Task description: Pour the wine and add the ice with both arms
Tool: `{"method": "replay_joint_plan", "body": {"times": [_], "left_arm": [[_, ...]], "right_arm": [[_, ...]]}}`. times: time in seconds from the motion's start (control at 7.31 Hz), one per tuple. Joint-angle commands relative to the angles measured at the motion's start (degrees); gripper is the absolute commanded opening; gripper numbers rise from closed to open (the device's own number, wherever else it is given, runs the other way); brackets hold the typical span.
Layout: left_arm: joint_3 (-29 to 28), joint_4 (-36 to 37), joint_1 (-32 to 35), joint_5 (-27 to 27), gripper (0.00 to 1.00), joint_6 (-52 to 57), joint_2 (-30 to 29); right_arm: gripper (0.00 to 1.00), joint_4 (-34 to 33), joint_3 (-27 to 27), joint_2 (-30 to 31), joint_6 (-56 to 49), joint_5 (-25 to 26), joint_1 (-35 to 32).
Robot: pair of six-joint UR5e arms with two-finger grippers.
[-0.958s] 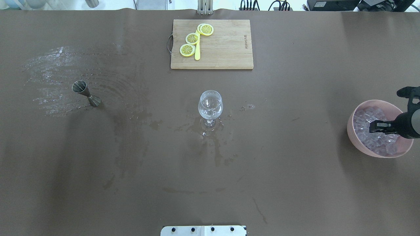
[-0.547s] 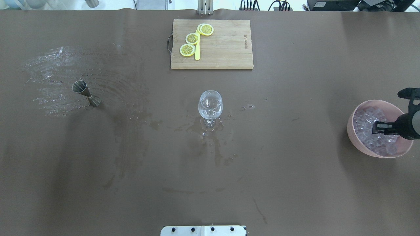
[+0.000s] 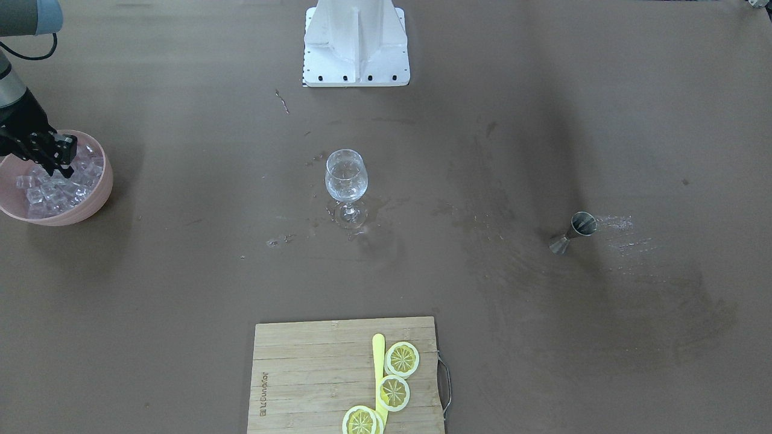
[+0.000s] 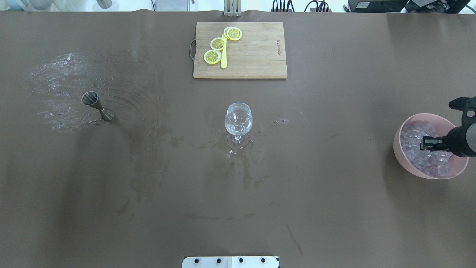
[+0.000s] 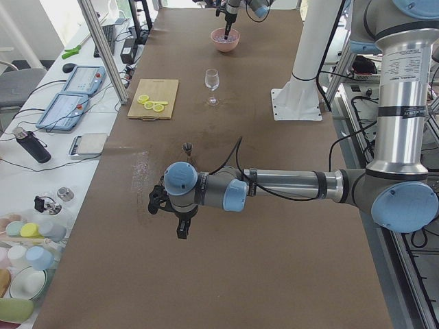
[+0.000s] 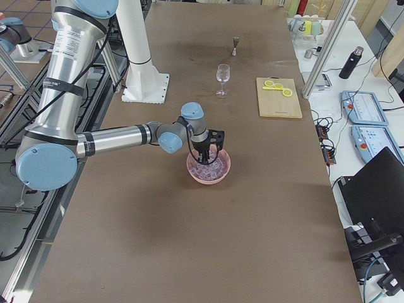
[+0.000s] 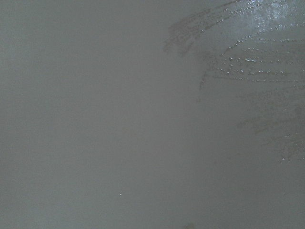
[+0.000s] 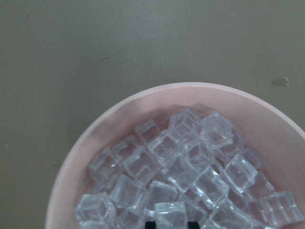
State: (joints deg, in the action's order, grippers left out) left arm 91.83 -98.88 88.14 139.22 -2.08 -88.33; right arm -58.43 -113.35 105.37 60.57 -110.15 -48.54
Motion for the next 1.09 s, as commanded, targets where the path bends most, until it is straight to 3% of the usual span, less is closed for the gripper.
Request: {"method": "replay_joint_plan", "body": {"times": [0.0, 0.14, 0.55, 0.68, 0.96], "left_arm": [[-0.1, 0.0, -0.1, 0.0, 0.98, 0.0, 0.0], [-0.1, 0.1, -0.2, 0.0, 0.98, 0.0, 0.0], [-0.1, 0.1, -0.2, 0.1, 0.98, -0.1, 0.0], [0.0, 0.1, -0.2, 0.1, 0.98, -0.1, 0.0], [0.0, 0.1, -0.2, 0.1, 0.98, -0.2, 0.0]], "right_arm": [[0.00, 0.0, -4.1, -1.9, -0.3, -0.3, -2.2], [0.00, 0.0, -6.7, -3.8, -0.6, -0.2, -2.3], [0.00, -1.2, -7.3, -10.9, 0.5, -0.2, -2.3], [0.00, -7.3, -7.5, -16.4, 2.6, -0.1, -2.2], [0.00, -28.1, -7.6, -33.3, 10.1, 1.1, 0.7]]}}
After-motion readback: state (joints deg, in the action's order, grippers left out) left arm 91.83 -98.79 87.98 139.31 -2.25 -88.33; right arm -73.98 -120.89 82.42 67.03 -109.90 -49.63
